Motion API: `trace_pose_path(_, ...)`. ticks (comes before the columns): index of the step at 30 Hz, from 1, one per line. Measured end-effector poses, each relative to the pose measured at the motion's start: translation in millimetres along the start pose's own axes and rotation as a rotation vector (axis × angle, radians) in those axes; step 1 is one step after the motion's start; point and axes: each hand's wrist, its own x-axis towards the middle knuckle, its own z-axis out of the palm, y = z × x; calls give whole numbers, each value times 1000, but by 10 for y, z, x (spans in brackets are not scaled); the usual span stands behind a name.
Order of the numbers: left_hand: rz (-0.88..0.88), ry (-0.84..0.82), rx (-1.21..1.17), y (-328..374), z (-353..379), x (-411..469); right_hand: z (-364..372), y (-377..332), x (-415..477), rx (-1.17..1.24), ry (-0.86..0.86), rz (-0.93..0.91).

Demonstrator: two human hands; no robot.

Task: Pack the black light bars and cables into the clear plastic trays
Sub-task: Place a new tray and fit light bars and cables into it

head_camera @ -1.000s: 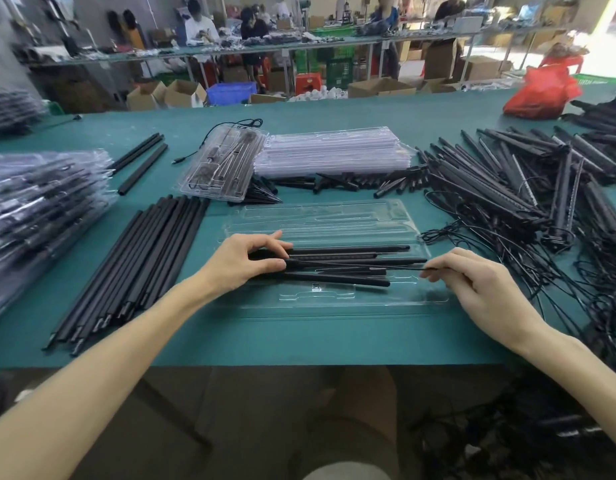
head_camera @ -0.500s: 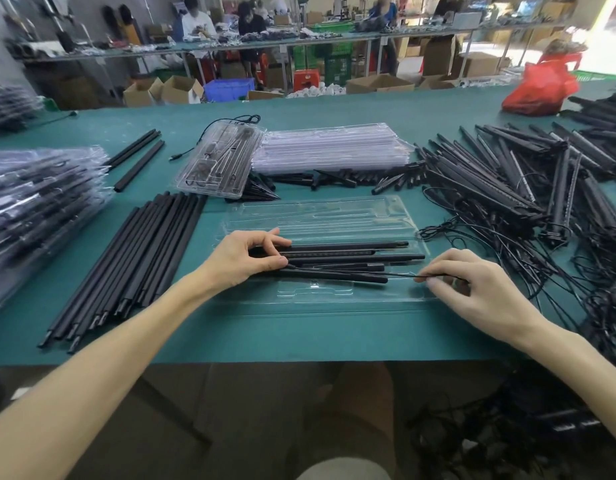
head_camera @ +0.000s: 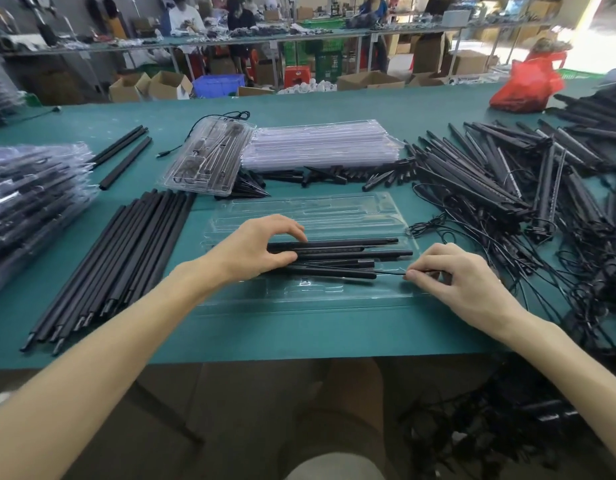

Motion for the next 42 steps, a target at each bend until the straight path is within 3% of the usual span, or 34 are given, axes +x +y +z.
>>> trace_pose_path(4,19,-4,-16,261,234,156,-12,-26,5,-24,-18,0)
trace_pose_path(13,101,-135,184,567,837,409,9,-60,14,-77,-10,-40)
trace_pose_path(16,95,-186,308,501,898,453,31,-91,13,-158,-11,-85)
trace_pose_path(23,39,-191,274,546,892,492,32,-332,-107,-463,-7,-296)
trace_pose_path(25,32,-183,270,530,907,497,11,-430,-150,-422,61,-387)
trace_pose_path(28,35,-179,273,505,926,491,-102,-528,-198,-258,323,-469)
trace_pose_path(30,41,-180,281,507,936,478,-216,-545,-192,-133,496,-399)
trace_pose_path(32,47,-180,286,500,933,463,-333,-485,-153,-69,570,-193)
trace_pose_path(34,49,-172,294,496,928,455,-418,-332,-114,-85,481,89)
trace_pose_path(37,48,-160,306,510,923,442,-418,-88,-123,-373,197,433)
trace_pose_path(39,48,-157,309,515,924,439,-350,-35,-137,-502,87,530)
trace_pose_path(42,51,-162,311,510,924,436,-257,-52,-133,-521,93,539)
